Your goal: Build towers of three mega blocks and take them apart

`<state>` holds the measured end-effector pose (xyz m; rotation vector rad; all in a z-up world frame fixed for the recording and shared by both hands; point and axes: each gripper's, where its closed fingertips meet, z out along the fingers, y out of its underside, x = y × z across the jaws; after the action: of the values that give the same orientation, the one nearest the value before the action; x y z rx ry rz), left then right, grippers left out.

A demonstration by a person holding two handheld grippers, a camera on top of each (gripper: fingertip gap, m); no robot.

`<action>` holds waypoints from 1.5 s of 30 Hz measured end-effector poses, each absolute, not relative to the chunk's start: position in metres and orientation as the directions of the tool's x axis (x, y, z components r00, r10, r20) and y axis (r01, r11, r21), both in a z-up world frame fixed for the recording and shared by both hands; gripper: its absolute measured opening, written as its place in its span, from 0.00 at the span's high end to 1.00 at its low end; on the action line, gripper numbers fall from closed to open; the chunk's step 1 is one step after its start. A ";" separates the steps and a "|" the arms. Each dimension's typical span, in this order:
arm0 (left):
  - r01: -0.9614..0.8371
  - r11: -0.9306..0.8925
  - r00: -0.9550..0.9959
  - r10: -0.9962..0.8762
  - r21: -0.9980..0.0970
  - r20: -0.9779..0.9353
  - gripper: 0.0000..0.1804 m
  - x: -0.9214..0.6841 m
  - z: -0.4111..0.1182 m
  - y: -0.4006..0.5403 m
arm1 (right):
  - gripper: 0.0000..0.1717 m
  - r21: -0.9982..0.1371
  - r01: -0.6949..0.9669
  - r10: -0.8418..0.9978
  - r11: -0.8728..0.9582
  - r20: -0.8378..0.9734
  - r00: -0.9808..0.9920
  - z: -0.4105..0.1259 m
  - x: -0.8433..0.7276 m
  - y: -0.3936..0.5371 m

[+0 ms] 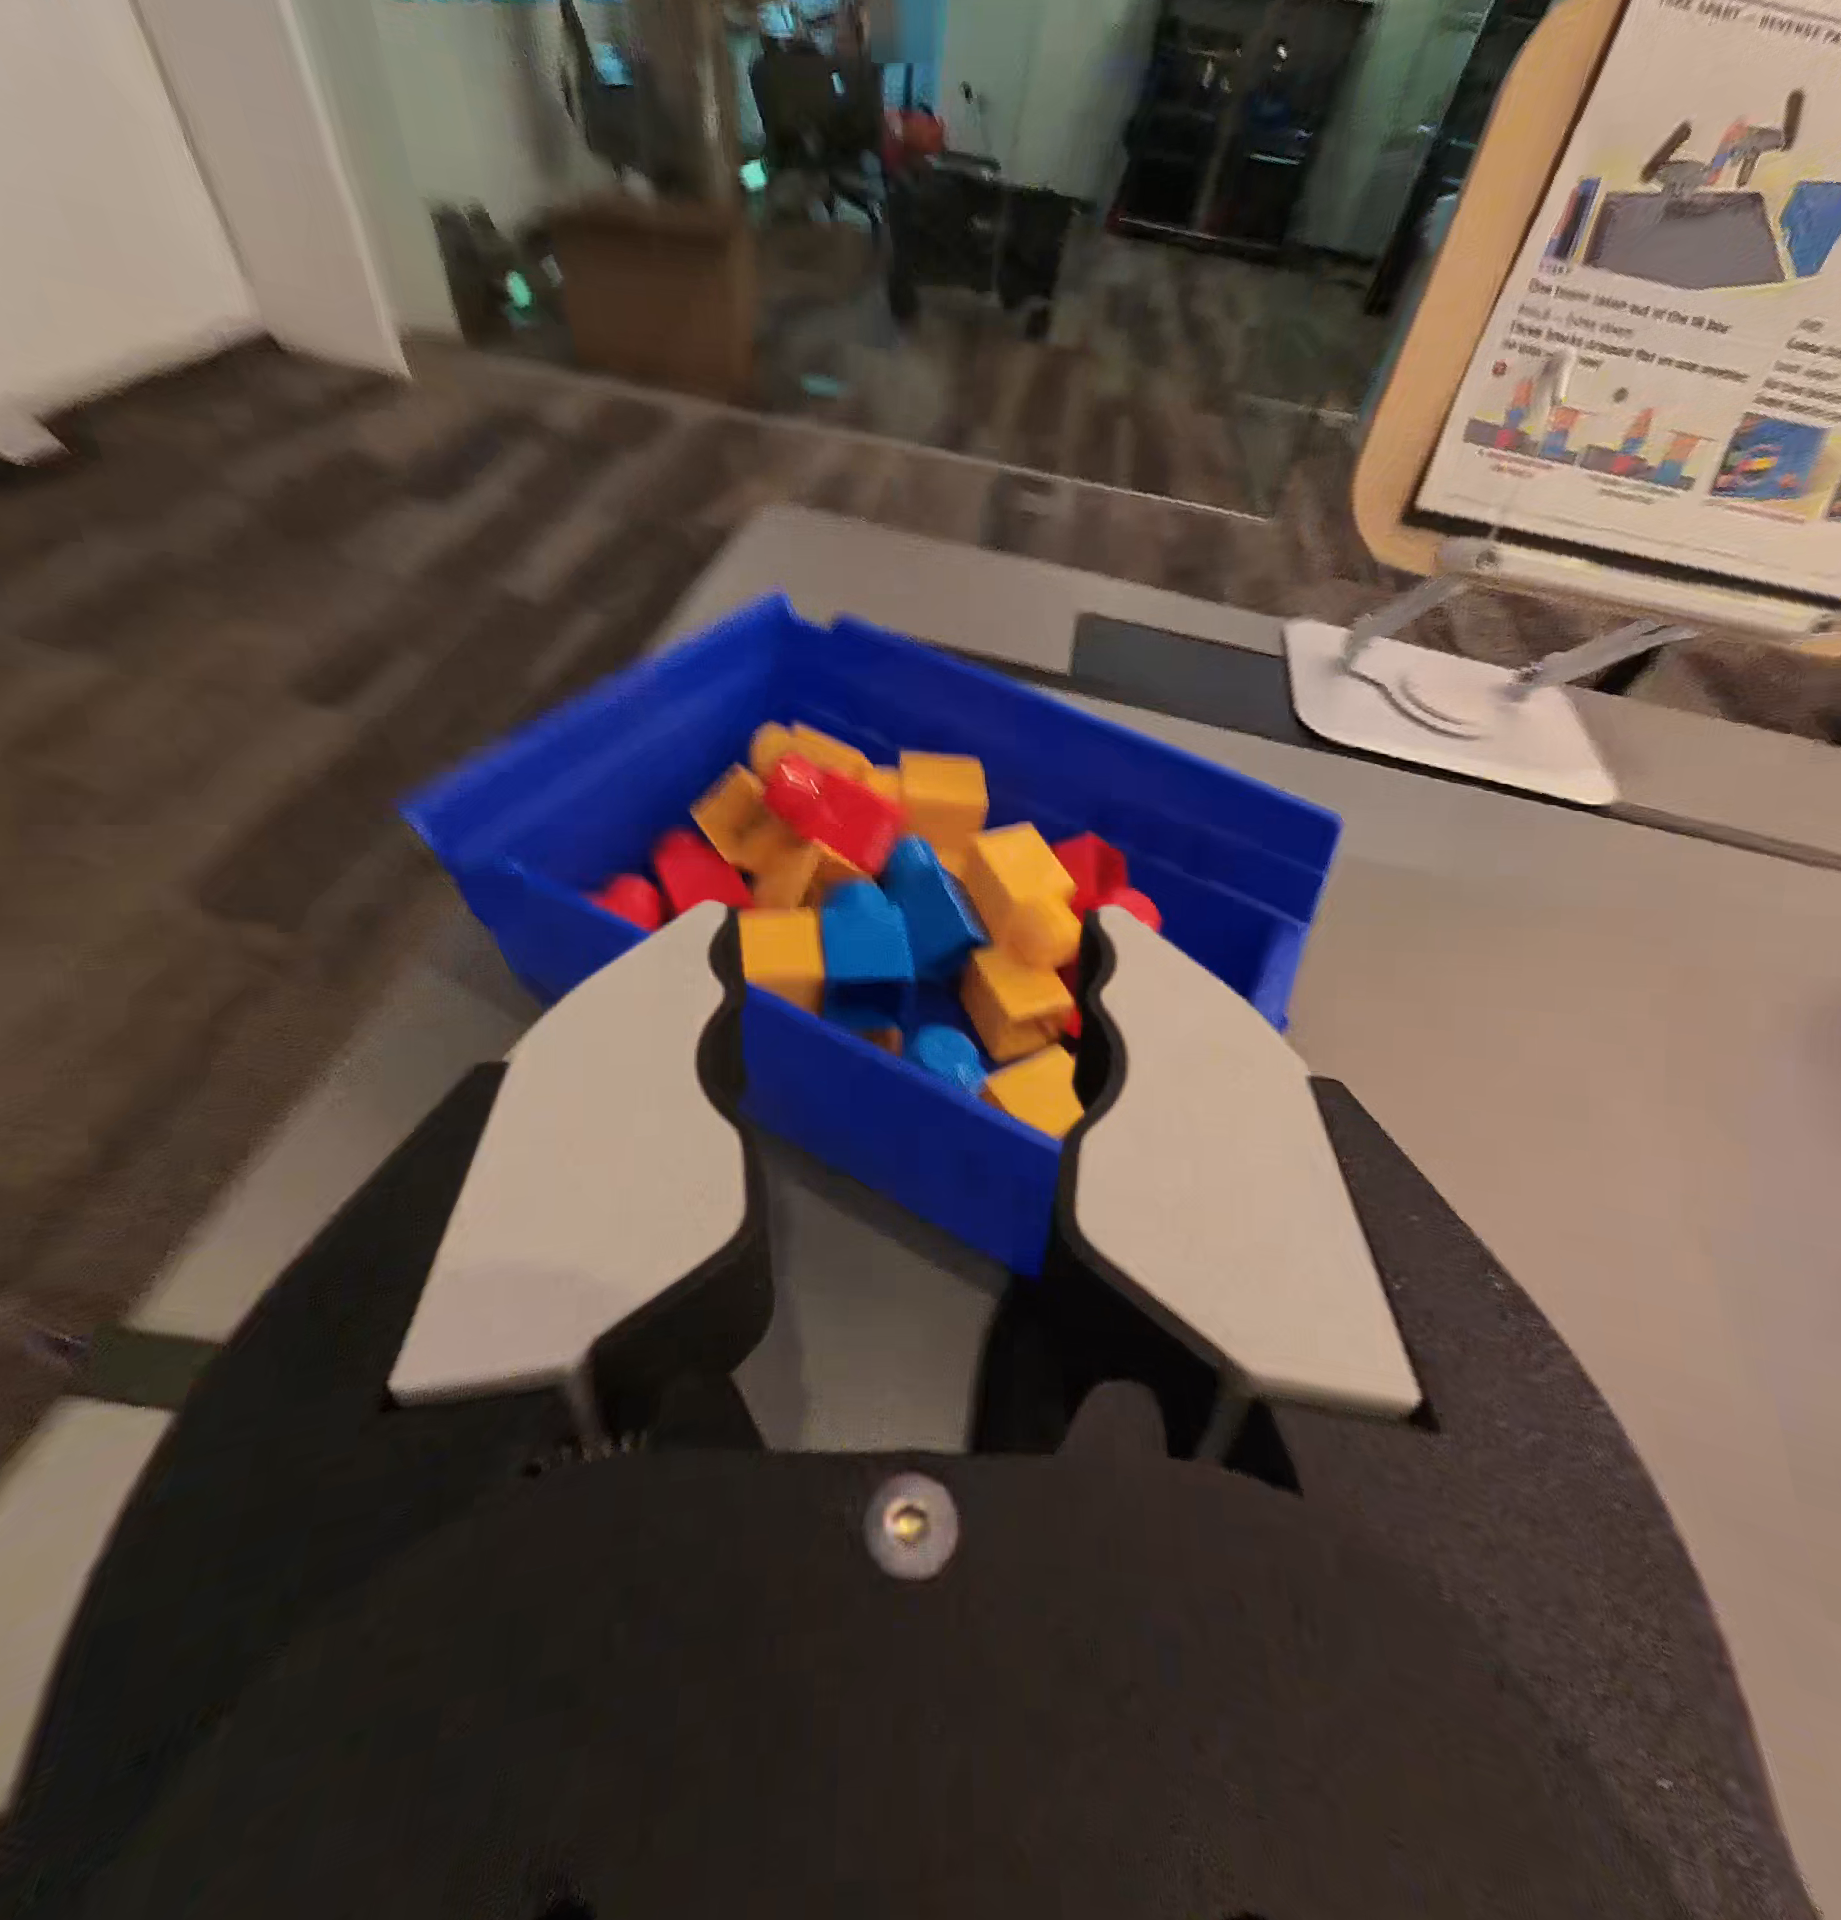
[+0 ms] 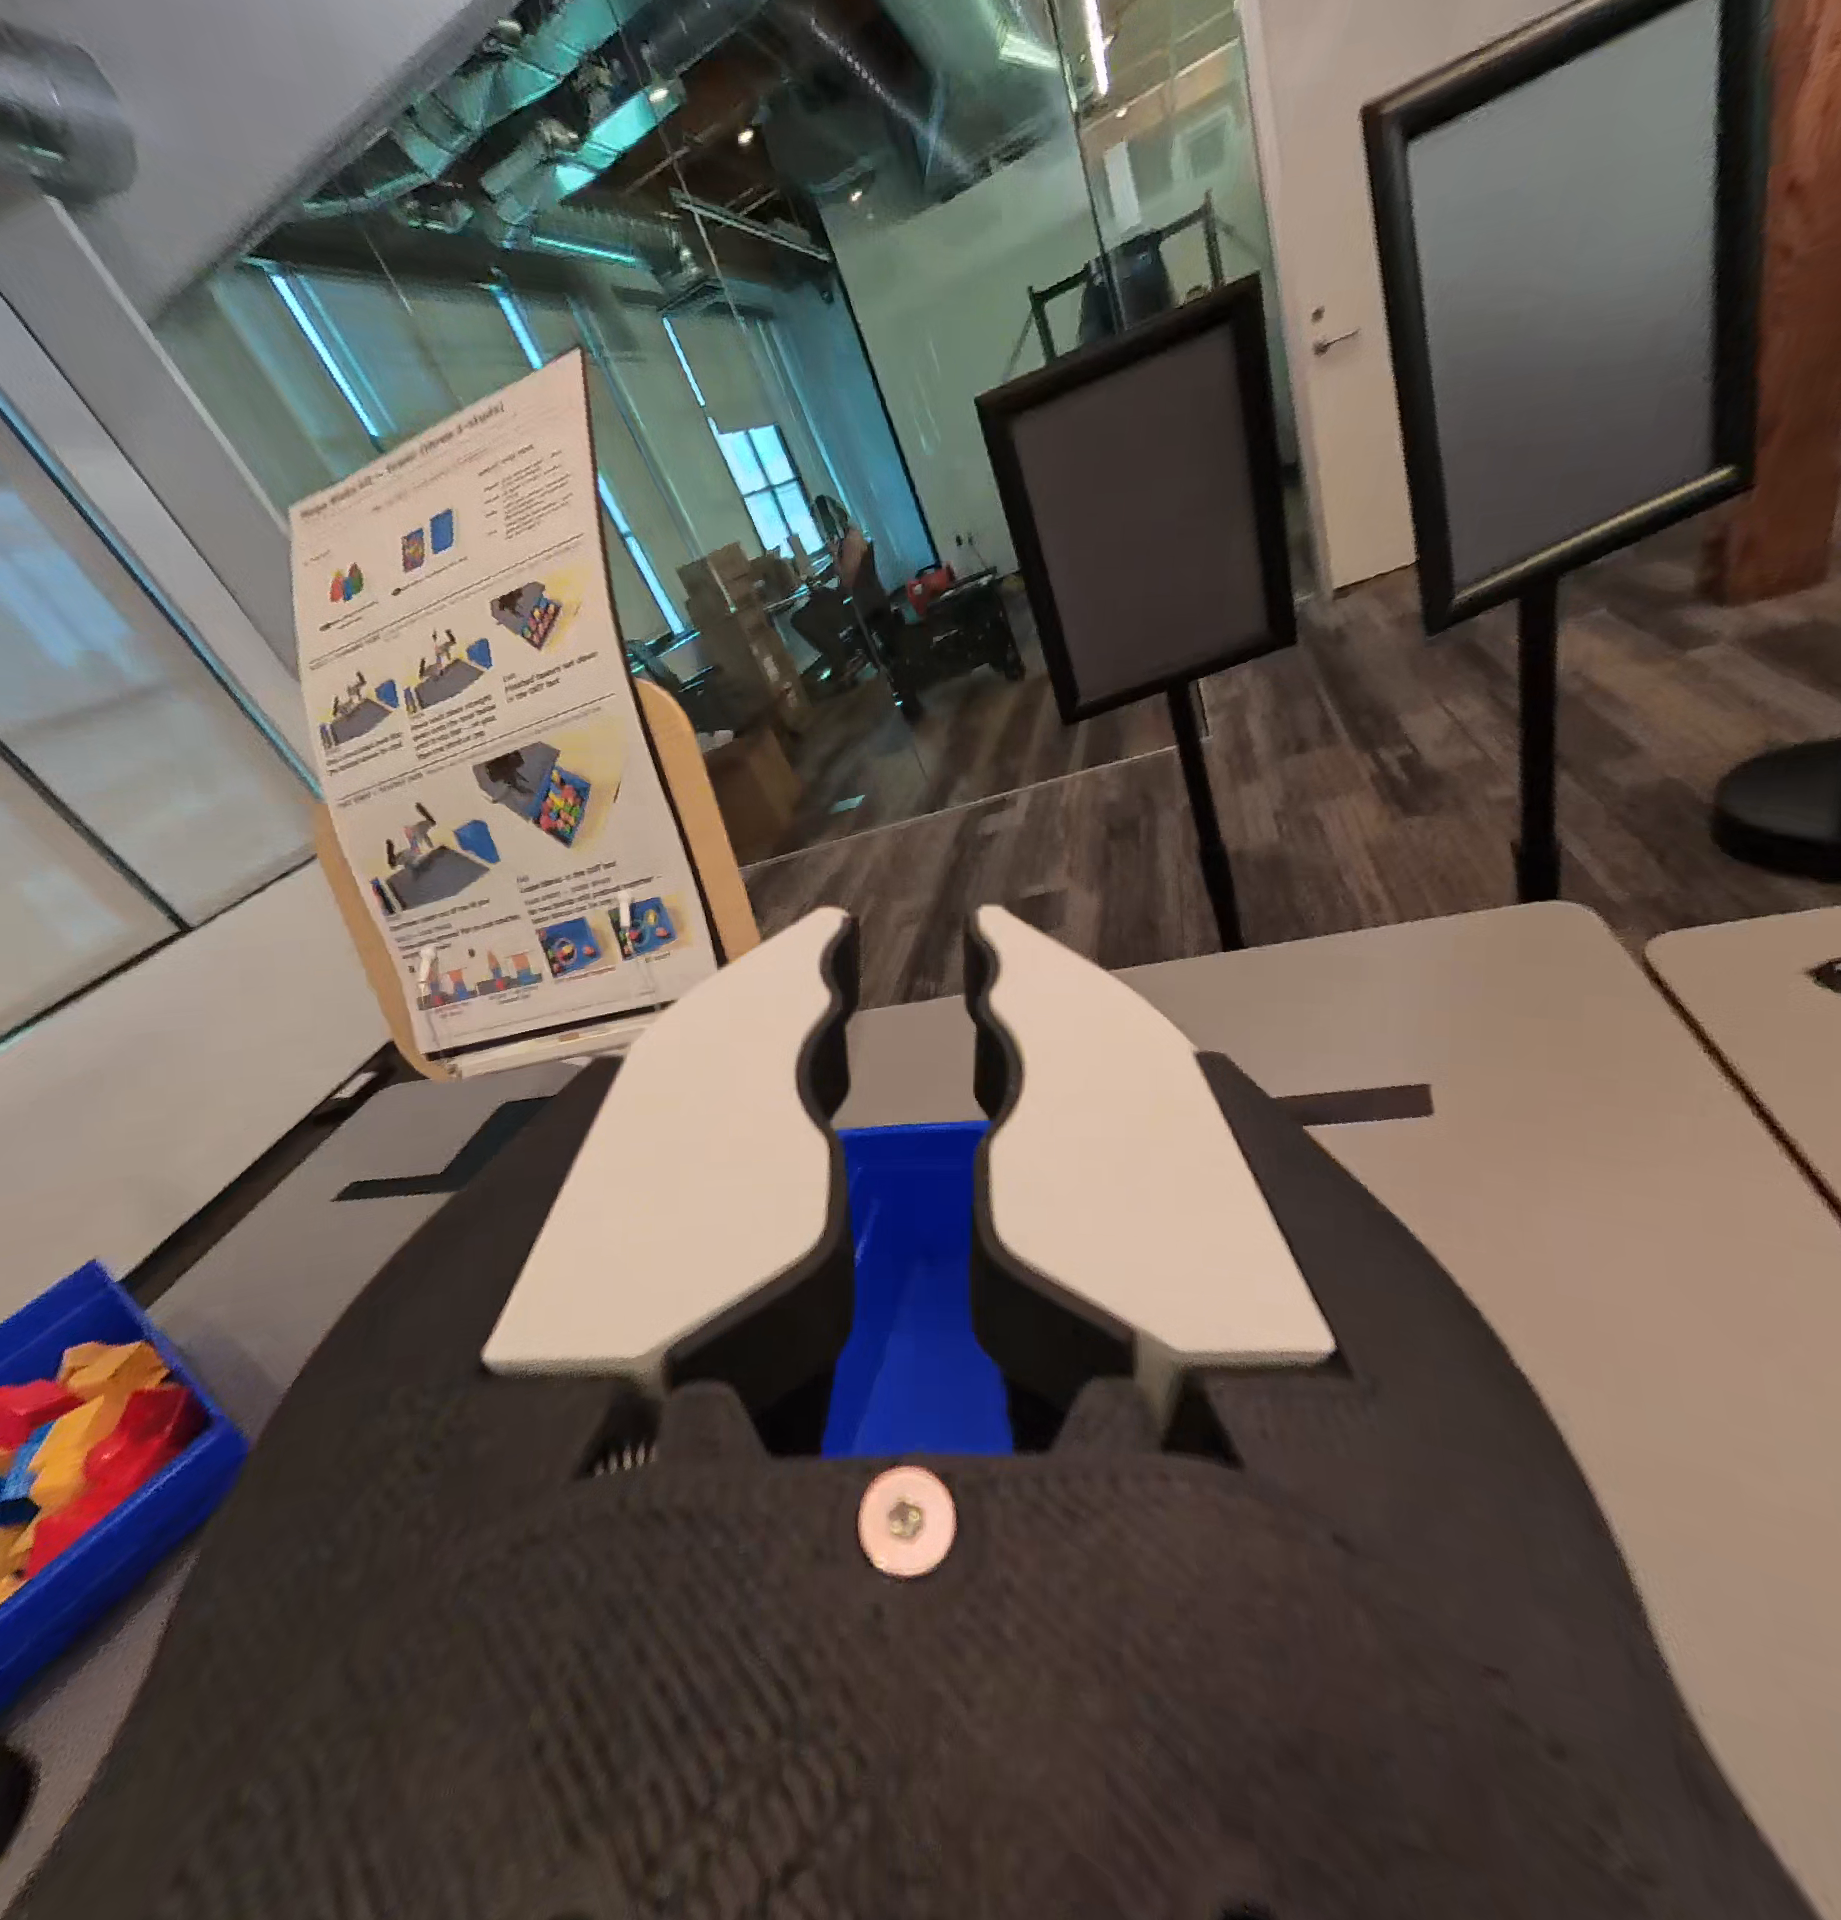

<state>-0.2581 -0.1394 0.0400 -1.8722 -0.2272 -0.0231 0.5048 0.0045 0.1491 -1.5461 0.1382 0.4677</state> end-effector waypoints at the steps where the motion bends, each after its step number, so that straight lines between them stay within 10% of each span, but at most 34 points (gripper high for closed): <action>1: 0.225 -0.315 0.971 0.145 -0.922 0.188 0.63 -0.256 0.024 -0.138 | 0.88 -0.922 -0.381 0.229 -0.071 -0.387 0.893 0.146 0.499 0.009; 13: 0.499 -0.662 0.857 0.279 -0.559 0.434 0.54 -0.253 -0.025 -0.114 | 0.86 -0.945 -0.245 0.355 -0.215 -0.310 0.882 0.131 0.449 0.017; 22: 0.477 -0.826 0.879 0.456 -0.300 0.144 0.52 -0.263 -0.065 -0.114 | 0.86 -0.947 -0.195 0.390 -0.257 -0.286 0.875 0.126 0.433 0.017; 33: 0.516 -0.855 0.816 0.472 -0.052 0.334 0.82 -0.248 -0.087 -0.090 | 0.85 -0.947 -0.167 0.435 -0.276 -0.278 0.857 0.127 0.416 0.018; 45: -0.148 -0.988 0.974 -0.136 0.053 0.184 0.89 -0.234 -0.097 -0.024 | 0.84 -0.934 -0.129 0.424 -0.332 -0.270 0.865 0.113 0.408 0.023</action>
<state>-0.2345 -0.0240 -0.0972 -3.1870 0.2289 -0.2895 0.4082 0.0225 0.1127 -1.8291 -0.2215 0.5693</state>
